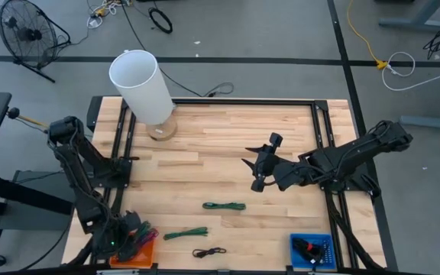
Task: Pick & Place USB Port
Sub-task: Put the right green patterned charger cable into the orange bin
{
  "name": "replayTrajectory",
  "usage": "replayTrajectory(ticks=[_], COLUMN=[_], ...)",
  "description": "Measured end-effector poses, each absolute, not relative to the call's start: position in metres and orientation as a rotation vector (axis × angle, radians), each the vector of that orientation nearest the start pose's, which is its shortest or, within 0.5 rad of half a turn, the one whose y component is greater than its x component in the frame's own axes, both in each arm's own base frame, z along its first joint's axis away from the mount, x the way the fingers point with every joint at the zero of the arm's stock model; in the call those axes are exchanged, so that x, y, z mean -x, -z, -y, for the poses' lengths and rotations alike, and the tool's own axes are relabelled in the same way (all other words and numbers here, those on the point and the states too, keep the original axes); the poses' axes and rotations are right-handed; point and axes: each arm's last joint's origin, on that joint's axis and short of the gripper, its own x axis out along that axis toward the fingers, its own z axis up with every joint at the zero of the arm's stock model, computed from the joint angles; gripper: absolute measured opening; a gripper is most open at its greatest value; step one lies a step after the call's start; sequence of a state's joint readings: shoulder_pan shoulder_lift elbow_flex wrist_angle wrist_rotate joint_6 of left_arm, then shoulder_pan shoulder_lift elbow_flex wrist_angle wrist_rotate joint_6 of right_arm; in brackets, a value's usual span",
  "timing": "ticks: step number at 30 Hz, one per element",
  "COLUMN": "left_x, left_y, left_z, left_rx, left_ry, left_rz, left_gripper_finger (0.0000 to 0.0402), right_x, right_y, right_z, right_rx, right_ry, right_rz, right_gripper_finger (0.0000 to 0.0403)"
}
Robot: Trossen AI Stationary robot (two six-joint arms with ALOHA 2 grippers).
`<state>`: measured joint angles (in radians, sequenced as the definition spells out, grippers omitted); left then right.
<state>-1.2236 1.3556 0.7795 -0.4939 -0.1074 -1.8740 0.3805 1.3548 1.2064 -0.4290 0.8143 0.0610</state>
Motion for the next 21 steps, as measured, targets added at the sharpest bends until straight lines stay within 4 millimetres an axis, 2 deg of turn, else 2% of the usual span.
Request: replayTrajectory(ticks=[13,21], left_x=[-0.0877,-0.0855], left_y=[-0.1966,-0.1943], left_z=[0.2371,0.2338], left_rx=[0.940,0.949], left_ry=[-0.068,-0.139], left_rz=[-1.353,-1.386], left_gripper_finger=[0.0069,0.0073], right_x=[-0.2777,-0.2778], right_y=[-0.3364,-0.3362], right_z=[-0.0806,-0.0806], right_rx=[0.255,0.244], right_ry=[0.441,0.426], right_rz=[-0.475,-0.478], right_gripper_finger=[0.0164,0.0164])
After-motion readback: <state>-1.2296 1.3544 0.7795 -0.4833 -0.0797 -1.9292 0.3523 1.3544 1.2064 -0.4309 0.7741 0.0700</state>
